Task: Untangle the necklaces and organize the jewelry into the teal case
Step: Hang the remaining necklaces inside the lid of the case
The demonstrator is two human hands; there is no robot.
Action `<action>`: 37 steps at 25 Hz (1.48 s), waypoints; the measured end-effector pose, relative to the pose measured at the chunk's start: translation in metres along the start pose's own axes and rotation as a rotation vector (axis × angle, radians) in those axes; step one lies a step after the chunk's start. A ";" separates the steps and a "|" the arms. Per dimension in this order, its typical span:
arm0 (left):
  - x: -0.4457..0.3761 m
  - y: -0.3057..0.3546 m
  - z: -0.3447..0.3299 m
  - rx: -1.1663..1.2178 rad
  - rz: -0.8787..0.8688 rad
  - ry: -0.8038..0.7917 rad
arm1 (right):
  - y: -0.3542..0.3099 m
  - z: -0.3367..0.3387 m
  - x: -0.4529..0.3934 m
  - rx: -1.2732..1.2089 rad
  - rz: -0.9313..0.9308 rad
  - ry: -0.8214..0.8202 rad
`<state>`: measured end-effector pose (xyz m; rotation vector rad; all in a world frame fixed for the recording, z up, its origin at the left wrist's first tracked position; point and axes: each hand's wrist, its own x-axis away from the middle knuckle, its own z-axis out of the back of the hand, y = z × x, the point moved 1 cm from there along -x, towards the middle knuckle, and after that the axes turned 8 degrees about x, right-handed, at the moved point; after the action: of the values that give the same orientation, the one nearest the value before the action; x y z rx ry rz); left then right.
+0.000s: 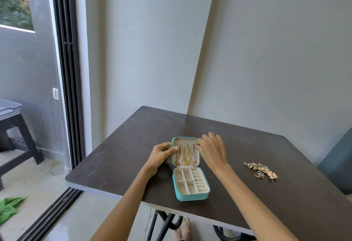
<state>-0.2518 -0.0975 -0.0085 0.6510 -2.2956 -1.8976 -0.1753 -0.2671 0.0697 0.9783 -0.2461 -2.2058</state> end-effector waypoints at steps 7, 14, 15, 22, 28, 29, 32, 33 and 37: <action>0.002 0.002 0.001 0.027 -0.002 -0.014 | -0.004 -0.001 -0.009 -0.267 -0.117 0.068; 0.001 0.000 0.002 0.032 0.002 -0.013 | -0.005 0.001 -0.013 -0.148 -0.033 0.077; 0.001 0.000 0.002 0.030 0.001 -0.011 | -0.005 0.000 -0.013 -0.165 -0.037 0.078; 0.000 0.001 0.000 0.020 0.007 -0.017 | 0.000 -0.013 0.007 -0.476 -0.116 0.151; 0.001 0.002 0.000 0.019 0.015 -0.044 | -0.005 -0.019 0.006 -0.433 -0.100 0.155; 0.001 0.002 0.000 0.018 0.014 -0.046 | -0.006 -0.019 0.003 -0.420 -0.095 0.162; 0.000 0.003 0.001 0.014 0.015 -0.044 | -0.009 -0.016 -0.003 -0.411 -0.079 0.170; 0.000 0.003 0.001 0.013 0.017 -0.044 | -0.010 -0.015 -0.003 -0.411 -0.074 0.168; 0.000 0.002 0.000 0.017 0.021 -0.037 | -0.009 -0.020 0.003 -0.486 -0.129 0.131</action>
<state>-0.2524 -0.0970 -0.0067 0.5954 -2.3338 -1.8988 -0.1675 -0.2604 0.0503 0.8732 0.4071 -2.1540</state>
